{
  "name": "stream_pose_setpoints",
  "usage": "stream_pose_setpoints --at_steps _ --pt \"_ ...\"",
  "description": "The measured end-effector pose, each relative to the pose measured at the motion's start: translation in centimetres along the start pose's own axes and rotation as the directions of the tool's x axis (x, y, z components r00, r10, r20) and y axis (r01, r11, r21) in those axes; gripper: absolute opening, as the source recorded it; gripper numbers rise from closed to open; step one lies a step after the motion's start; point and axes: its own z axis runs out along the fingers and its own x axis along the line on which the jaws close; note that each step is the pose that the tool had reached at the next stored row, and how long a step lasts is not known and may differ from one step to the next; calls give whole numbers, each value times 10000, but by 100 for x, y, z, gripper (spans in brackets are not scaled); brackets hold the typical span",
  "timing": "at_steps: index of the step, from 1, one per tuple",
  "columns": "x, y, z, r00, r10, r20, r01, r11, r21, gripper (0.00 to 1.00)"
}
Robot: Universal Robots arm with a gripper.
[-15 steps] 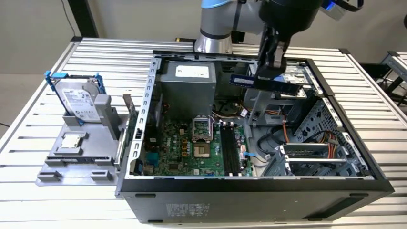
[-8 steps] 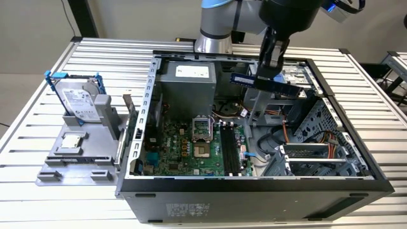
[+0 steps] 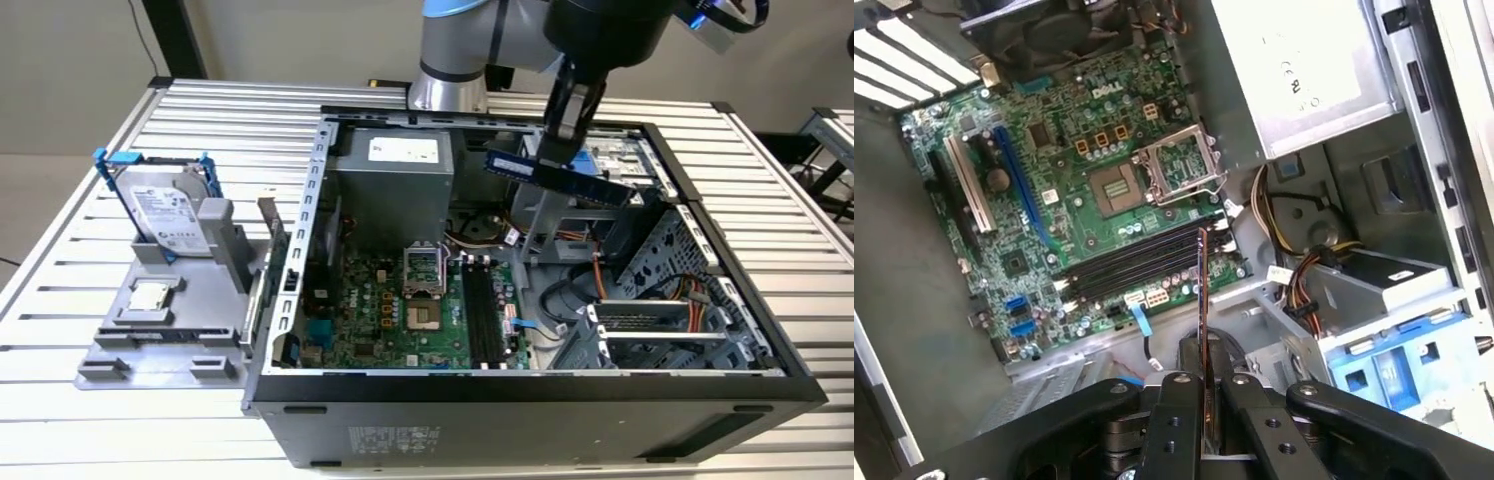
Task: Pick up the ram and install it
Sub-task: 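Insert the ram into the slot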
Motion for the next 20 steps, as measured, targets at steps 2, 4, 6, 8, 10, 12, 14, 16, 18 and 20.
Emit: stream_pose_setpoints --at_steps 2,4,6,8,10,12,14,16,18,20 --pt "0 0 0 9997 256 3 -256 9997 9 0" --pt "0 0 0 9987 514 5 -514 9987 19 0" --pt "0 0 0 9970 768 8 -768 9970 28 0" --pt "0 0 0 9949 1011 11 -1011 9949 37 0" --pt "0 0 1 9920 1261 17 -1261 9920 45 0" --pt "0 0 0 9886 1508 19 -1508 9886 54 0" --pt "0 0 0 9846 1747 22 -1747 9846 63 0" --pt "0 0 0 9802 1978 27 -1978 9802 70 0" --pt "0 0 0 9755 2201 30 -2201 9754 79 0" --pt "0 0 0 9702 2424 35 -2425 9701 86 0"
